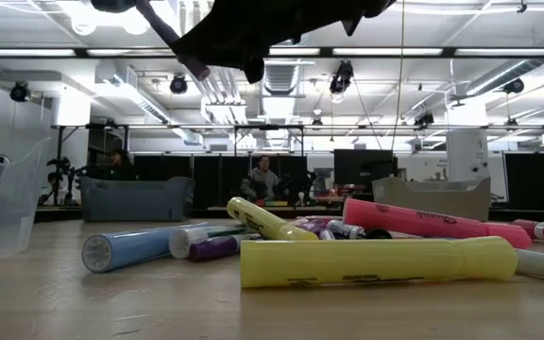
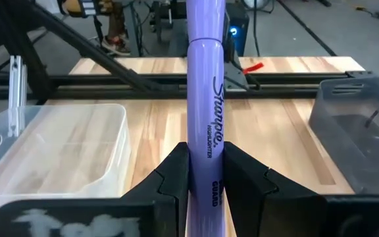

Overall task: Pick & Place Markers
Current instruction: Put the violet highlighter pen into the black bin

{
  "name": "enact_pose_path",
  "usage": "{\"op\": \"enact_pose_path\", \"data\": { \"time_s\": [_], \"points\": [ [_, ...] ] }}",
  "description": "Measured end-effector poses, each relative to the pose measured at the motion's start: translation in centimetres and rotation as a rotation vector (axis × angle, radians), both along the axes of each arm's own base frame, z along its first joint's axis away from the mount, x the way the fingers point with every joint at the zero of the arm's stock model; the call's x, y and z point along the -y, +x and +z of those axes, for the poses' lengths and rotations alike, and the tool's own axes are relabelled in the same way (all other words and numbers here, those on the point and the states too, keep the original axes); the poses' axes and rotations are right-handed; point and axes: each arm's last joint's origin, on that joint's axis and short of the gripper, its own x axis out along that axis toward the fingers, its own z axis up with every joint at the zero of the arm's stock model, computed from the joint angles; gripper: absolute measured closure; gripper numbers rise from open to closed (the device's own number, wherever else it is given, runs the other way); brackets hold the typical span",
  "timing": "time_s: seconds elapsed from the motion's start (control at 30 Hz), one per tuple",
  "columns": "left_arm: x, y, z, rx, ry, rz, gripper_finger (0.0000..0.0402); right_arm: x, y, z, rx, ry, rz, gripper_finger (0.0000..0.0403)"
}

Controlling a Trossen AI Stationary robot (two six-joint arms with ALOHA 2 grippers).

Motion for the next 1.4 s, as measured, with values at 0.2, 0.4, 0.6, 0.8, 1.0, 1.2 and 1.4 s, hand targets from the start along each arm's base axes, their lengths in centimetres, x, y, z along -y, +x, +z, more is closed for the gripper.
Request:
{"op": "enact_pose_path", "data": {
  "time_s": [0.2, 0.4, 0.6, 0.8, 1.0, 1.2, 1.4],
  "points": [
    [0.0, 0.2, -0.3, -0.021, 0.012, 0.008, 0.0255, -0.2, 0.0, 0.0, -0.001, 0.008, 0.005, 0.0332],
    [0.0, 0.0, -0.3, -0.026, 0.038, -0.001, 0.0255, -0.4, 0.0, -0.1, -0.006, 0.029, 0.001, 0.0332],
    [-0.3, -0.2, 0.6, 0.006, 0.088, 0.025, 0.0255, -0.5, 0.0, 0.1, -0.004, 0.040, 0.001, 0.0332],
    [-0.3, -0.3, 0.9, 0.014, 0.079, 0.021, 0.0255, -0.5, 0.0, 0.0, -0.008, 0.040, -0.001, 0.0332],
    [-0.2, 0.0, 0.1, -0.031, 0.067, 0.018, 0.0255, -0.5, 0.0, 0.1, -0.007, 0.036, 0.001, 0.0332],
    [0.0, 0.6, -0.7, -0.068, 0.073, 0.021, 0.0255, -0.5, 0.0, 0.1, 0.001, 0.035, 0.001, 0.0332],
    [0.1, 1.1, -1.0, -0.083, 0.063, 0.032, 0.0255, -0.5, 0.0, 0.1, 0.005, 0.033, 0.001, 0.0332]
  ]
}}
